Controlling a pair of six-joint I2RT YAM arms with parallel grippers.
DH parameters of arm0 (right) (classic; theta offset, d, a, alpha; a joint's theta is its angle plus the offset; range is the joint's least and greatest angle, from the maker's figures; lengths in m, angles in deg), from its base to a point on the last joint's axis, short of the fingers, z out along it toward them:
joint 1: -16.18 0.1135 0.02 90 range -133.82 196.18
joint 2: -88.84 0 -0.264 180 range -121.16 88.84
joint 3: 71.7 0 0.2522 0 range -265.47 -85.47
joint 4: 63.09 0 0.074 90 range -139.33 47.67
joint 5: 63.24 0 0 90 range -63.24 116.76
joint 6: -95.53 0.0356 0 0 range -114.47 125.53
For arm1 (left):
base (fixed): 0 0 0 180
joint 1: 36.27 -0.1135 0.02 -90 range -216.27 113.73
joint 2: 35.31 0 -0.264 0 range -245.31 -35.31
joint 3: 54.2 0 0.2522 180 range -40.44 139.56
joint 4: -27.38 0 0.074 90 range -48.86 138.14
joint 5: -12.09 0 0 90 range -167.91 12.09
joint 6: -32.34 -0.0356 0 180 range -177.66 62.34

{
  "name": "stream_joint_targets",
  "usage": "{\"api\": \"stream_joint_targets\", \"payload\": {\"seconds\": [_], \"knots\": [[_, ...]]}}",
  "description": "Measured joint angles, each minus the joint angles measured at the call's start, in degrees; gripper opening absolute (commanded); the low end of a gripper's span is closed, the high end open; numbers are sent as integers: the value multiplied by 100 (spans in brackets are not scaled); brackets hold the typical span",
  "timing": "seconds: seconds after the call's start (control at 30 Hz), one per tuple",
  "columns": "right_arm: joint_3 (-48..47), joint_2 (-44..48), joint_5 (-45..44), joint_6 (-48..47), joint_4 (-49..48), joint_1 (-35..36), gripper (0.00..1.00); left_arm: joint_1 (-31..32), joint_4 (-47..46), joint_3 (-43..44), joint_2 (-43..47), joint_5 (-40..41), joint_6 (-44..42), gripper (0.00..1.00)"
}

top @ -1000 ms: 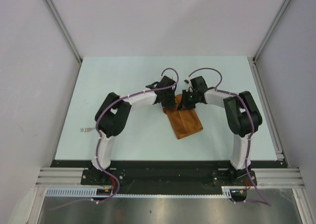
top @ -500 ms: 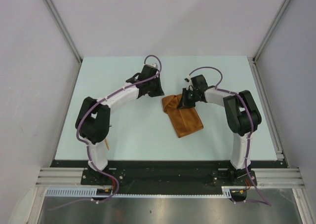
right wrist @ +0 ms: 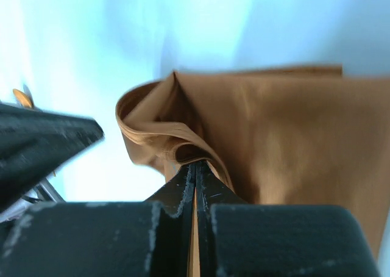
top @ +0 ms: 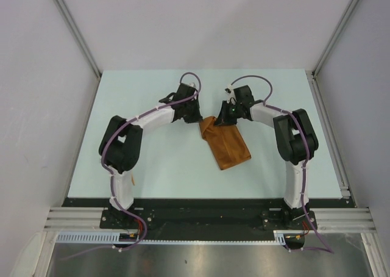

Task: Fold the napkin into a case and place the utensils inside
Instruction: Smooth out the 2/3-rectangle-folded napkin at the center of the board.

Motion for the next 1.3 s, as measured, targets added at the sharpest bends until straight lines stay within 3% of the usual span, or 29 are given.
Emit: {"api": "stream_joint_targets", "payload": {"seconds": [0.6, 0.7, 1.03, 1.3], "knots": [[-531, -719, 146, 55, -20, -98, 0, 92, -415, 420, -994, -286, 273, 2], [-485, -616, 87, 44, 90, -101, 0, 98, -439, 417, -994, -282, 293, 7], [918, 992, 24, 35, 208, 4, 0, 120, -592, 323, -752, -483, 330, 10], [2039, 1414, 48, 76, 4, 334, 0, 140, -728, 472, -951, -592, 433, 9]]}}
